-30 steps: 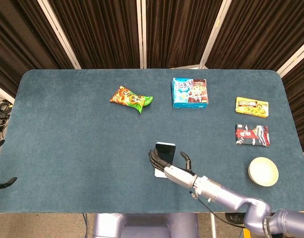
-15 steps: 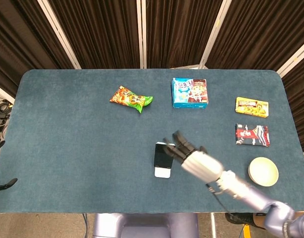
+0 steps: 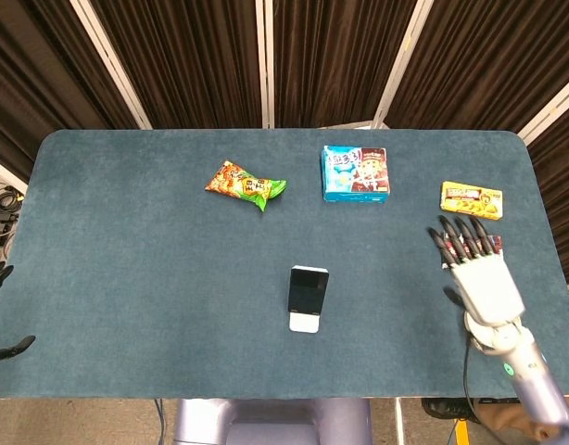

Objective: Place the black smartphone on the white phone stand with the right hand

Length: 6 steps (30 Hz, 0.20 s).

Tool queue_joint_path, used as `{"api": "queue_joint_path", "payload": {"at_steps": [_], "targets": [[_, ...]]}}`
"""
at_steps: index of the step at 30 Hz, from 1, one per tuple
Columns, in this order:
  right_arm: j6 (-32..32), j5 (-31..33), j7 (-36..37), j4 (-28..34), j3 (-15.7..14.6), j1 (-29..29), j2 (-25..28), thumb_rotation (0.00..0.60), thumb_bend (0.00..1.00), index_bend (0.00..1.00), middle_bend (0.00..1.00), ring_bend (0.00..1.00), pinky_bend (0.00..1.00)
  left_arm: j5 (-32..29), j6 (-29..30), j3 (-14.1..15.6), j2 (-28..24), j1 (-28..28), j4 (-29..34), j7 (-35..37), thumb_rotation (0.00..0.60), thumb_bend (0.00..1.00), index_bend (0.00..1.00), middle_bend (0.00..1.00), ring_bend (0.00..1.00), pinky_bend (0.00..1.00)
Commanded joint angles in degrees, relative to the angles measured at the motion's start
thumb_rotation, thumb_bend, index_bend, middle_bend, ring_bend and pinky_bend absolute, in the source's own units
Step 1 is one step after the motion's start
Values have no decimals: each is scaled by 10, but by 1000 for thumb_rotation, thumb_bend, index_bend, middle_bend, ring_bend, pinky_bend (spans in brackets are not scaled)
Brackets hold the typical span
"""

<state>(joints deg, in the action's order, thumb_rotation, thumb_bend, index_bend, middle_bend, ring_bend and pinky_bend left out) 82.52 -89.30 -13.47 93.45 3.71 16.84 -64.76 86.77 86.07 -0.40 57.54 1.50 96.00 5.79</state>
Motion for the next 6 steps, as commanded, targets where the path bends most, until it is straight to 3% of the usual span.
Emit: {"api": "queue_joint_path", "payload": {"at_steps": [1, 6], "targets": [[14, 54, 43, 35, -29, -58, -2, 600, 0, 0, 0, 0, 0, 2, 2, 0, 1, 0, -2, -2, 600, 0, 0, 0, 0, 0], [40, 54, 53, 13, -33, -85, -23, 600, 0, 0, 0, 0, 0, 7, 10, 1, 2, -4, -2, -3, 600, 0, 0, 0, 0, 0]]}}
